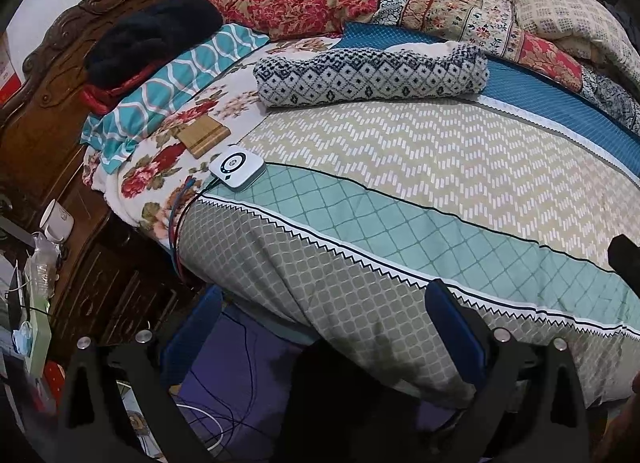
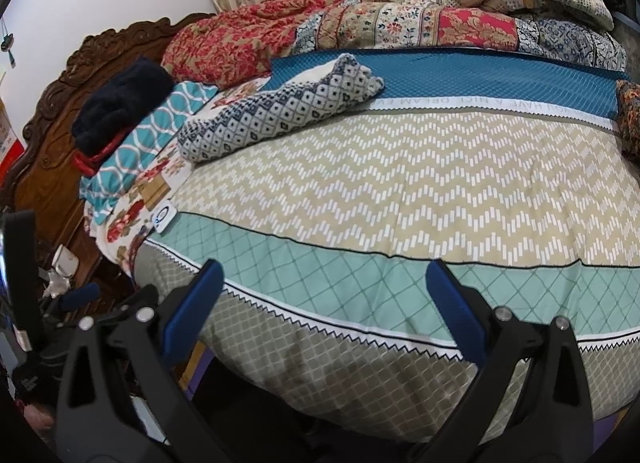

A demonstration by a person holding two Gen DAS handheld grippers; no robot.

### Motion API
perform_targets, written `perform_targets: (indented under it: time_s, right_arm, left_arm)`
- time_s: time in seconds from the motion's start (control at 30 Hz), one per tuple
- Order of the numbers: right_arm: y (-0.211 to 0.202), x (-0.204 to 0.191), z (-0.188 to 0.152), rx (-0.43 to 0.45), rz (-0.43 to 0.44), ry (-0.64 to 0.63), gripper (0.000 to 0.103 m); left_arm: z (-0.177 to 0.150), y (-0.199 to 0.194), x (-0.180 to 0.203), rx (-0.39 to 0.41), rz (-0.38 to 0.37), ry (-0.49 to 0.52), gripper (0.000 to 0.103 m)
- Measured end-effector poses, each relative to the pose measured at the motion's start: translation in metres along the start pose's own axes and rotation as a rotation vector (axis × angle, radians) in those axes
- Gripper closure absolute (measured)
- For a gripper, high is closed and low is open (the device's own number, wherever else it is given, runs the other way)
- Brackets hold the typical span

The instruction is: Fold large clothes

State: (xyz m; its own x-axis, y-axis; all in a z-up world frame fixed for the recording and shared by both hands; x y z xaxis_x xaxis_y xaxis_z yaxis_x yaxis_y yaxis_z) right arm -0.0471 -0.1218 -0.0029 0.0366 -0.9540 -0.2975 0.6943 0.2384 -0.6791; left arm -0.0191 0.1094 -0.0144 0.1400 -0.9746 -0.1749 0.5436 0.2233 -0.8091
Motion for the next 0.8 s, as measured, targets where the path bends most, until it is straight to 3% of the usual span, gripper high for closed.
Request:
perform_targets:
  time_s: [0.8]
  right_arm:
    - [0.0032, 0.0042, 0.0015, -0.018, 0.018, 0.016, 0.006]
  left_arm:
    - [0.0011, 0.0033, -0.0017, -0.009, -0.004, 0.004, 0.098]
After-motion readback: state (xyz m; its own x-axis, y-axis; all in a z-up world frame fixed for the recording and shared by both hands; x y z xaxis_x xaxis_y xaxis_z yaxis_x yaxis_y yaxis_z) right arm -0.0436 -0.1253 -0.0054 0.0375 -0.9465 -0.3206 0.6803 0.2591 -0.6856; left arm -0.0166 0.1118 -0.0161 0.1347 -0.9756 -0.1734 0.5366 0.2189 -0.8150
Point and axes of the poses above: each gripper's, at about its wrist camera, not at the fingertips, and y roughly the way its jaws point, x to its right, z to its top, the point moved 1 cm from there along y, roughly the way its jaws point, and after that the axes turned 2 degrees about x, right-handed, at the moved point
